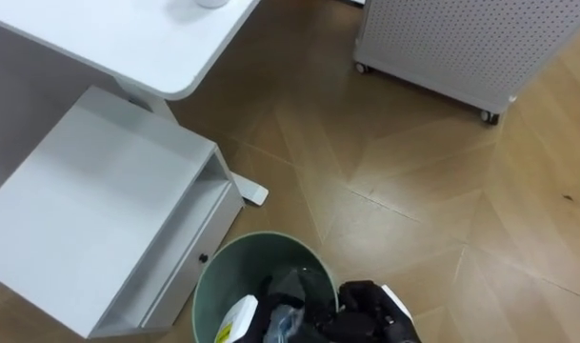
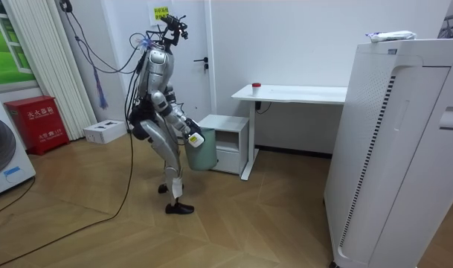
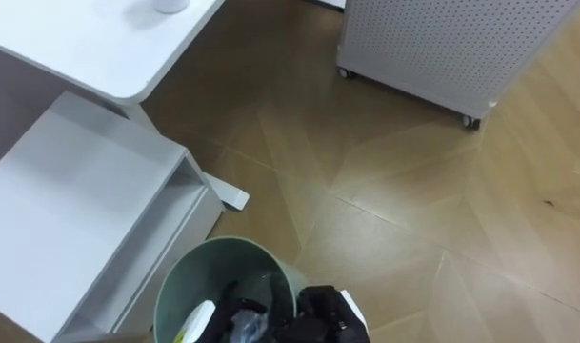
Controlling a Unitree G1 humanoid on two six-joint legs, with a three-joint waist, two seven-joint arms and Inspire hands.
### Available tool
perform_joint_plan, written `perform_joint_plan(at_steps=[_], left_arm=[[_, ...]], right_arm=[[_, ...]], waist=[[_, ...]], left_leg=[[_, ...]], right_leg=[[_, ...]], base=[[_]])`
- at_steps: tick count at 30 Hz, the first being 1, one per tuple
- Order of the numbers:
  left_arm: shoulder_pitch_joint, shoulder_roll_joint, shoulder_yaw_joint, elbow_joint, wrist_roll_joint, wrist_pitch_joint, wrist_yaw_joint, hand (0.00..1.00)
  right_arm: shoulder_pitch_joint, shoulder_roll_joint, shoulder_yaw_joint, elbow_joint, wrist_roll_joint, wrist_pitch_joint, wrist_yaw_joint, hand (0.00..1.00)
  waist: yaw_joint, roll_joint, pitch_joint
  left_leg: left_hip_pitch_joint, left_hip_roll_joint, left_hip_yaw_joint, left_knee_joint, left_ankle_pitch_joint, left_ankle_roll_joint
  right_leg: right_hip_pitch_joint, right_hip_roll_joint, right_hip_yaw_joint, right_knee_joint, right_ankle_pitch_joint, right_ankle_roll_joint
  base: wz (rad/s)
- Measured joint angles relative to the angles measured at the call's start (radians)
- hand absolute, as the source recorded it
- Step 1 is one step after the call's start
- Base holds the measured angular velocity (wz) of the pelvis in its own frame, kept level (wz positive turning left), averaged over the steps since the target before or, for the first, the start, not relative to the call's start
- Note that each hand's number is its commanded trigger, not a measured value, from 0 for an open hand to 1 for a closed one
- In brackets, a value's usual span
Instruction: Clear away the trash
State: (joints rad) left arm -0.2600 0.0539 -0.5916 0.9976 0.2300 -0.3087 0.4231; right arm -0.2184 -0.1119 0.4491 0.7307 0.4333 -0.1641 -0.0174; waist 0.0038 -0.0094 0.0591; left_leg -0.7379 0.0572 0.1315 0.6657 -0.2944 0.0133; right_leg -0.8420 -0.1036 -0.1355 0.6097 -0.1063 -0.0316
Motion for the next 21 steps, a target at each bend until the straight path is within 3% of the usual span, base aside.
perform_joint_plan(at_steps=[10,15,17,21], left_arm=[[0.013,0.006,0.019,0.002,0.001,-0.001,0.012,0.0],[0.018,0.033,0.018,0.001,0.001,-0.005,0.037,0.0],[0.025,0.045,0.026,-0.007,0.001,-0.01,0.039,0.0],[0.049,0.065,0.06,-0.038,0.007,-0.03,0.046,0.0]], right_arm=[[0.004,-0.019,-0.001,0.0,-0.003,-0.002,-0.004,1.0],[0.01,-0.042,-0.001,0.005,-0.001,-0.011,-0.017,1.0],[0.013,-0.046,-0.006,0.044,0.0,-0.031,-0.024,1.0],[0.029,-0.06,-0.037,0.092,0.013,-0.036,-0.024,1.0]], waist=[[-0.005,-0.003,-0.0019],[-0.034,-0.006,-0.0034],[-0.047,-0.008,-0.0046],[-0.05,-0.013,-0.0077]], left_leg=[[0.036,-0.002,0.006,-0.008,0.0,0.0],[0.092,-0.002,0.007,-0.027,0.001,0.0],[0.137,-0.002,0.007,-0.045,0.001,-0.001],[0.204,0.0,0.007,-0.077,0.002,-0.003]], right_leg=[[0.033,-0.001,0.004,-0.003,0.0,0.001],[0.087,0.0,0.004,-0.016,-0.003,0.004],[0.131,0.001,0.0,-0.032,-0.004,0.005],[0.198,0.007,-0.006,-0.067,-0.003,0.006]], base=[[0.0],[0.0],[0.0],[-0.01]])
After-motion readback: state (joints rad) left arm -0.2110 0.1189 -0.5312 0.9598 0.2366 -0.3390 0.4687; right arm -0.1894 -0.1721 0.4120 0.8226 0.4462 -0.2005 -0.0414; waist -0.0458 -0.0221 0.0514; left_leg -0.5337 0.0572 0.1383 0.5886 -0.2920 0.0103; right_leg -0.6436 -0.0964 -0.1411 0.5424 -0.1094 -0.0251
